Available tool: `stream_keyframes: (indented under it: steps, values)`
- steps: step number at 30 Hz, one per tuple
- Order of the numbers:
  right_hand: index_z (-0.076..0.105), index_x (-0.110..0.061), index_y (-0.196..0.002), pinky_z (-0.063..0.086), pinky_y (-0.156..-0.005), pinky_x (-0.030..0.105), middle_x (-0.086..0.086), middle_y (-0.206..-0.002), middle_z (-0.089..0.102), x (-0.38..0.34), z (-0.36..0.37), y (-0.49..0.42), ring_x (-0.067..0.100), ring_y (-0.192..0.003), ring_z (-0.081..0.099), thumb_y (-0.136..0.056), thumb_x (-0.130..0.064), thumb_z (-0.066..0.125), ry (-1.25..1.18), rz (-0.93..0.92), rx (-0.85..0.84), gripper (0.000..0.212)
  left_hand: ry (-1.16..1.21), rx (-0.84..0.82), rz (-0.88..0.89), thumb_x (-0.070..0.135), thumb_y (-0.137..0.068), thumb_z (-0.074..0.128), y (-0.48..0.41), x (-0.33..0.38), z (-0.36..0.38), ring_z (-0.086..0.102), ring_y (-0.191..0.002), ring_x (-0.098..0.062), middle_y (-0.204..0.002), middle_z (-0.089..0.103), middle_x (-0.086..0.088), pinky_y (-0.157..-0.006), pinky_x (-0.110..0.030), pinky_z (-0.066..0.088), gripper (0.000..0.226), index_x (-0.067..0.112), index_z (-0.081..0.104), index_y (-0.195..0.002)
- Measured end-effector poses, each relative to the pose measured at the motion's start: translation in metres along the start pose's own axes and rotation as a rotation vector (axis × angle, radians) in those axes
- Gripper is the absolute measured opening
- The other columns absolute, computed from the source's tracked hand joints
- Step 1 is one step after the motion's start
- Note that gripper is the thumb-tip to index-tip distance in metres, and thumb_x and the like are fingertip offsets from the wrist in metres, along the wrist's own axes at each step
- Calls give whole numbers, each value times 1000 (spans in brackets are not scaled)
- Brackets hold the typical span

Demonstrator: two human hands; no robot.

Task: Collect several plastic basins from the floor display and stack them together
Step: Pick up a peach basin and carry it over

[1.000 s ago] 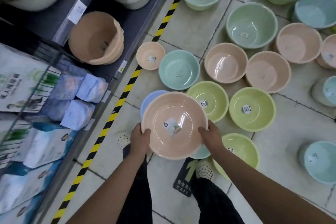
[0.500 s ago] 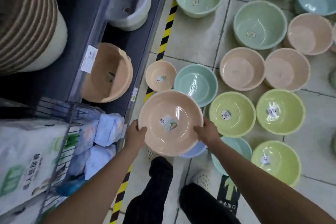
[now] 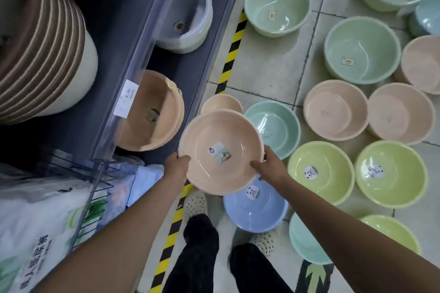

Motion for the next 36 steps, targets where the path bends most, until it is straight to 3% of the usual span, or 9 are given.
stream_keyframes:
  steps: [5,8,12,17,21,23,27,32,36]
  values:
    - [47,-17,-132,60,-76,48,10,-115,62,23,30,-74,35,-102,63,-90,-8,60,-80,92,25,45,-63,-64,16,8,-85,56,-90,11,27,63,-104,-35,-110,67,-13,-94,-52,50,23,14,61,-107]
    - [51,-14,-127,60,-77,52,14,-112,64,38,47,-135,39,-98,65,-88,-9,63,-107,134,86,41,-144,-76,17,18,-76,58,-159,13,52,64,-102,-35,-111,68,-14,-93,-50,53,39,11,62,-114]
    - [52,-7,-128,61,-74,48,15,-112,62,77,81,-216,40,-97,66,-87,-6,65,-201,243,130,43,-351,-71,135,9,-91,49,-234,38,91,59,-94,-28,-107,63,-6,-82,-32,50,33,14,59,-122]
    - [58,-5,-114,61,-75,46,18,-113,67,114,123,-282,37,-94,69,-84,-15,72,-322,307,163,34,-728,-70,356,14,-93,41,-306,80,141,61,-95,-31,-107,64,-8,-82,-38,52,31,12,56,-120]
    - [60,-8,-112,61,-79,49,16,-114,68,116,145,-321,35,-94,69,-85,-23,71,-401,327,189,33,-644,-121,385,3,-93,41,-348,107,172,57,-90,-29,-98,58,-10,-74,-33,46,26,9,60,-109]
    - [60,-12,-122,57,-87,50,12,-119,68,112,150,-335,35,-103,66,-83,-32,69,-274,302,210,45,-649,-115,378,1,-91,41,-372,107,179,60,-97,-32,-102,62,-15,-81,-37,50,31,6,63,-113]
    - [48,-24,-140,46,-100,38,5,-132,63,110,158,-349,34,-121,58,-85,-41,61,-50,263,228,59,-690,-69,361,1,-87,43,-407,93,182,63,-103,-38,-111,67,-22,-90,-44,54,35,5,67,-112]
    - [50,-20,-137,43,-89,30,5,-126,65,113,153,-373,31,-116,59,-85,-28,59,-239,221,355,53,-644,8,364,6,-88,45,-433,88,188,65,-101,-37,-112,68,-19,-87,-42,55,33,5,66,-113]
    - [38,-11,-144,46,-101,38,14,-134,58,125,146,-396,38,-119,58,-90,-18,58,-347,270,367,58,-659,-120,309,9,-96,41,-437,71,212,61,-108,-35,-121,63,-17,-83,-36,51,36,6,57,-128]
Point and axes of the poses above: each hand's wrist, its own y-axis away from the middle knuckle, its own z-axis out of the palm, x = y × z, the point moved 9 cm from there along -y, towards the middle knuckle
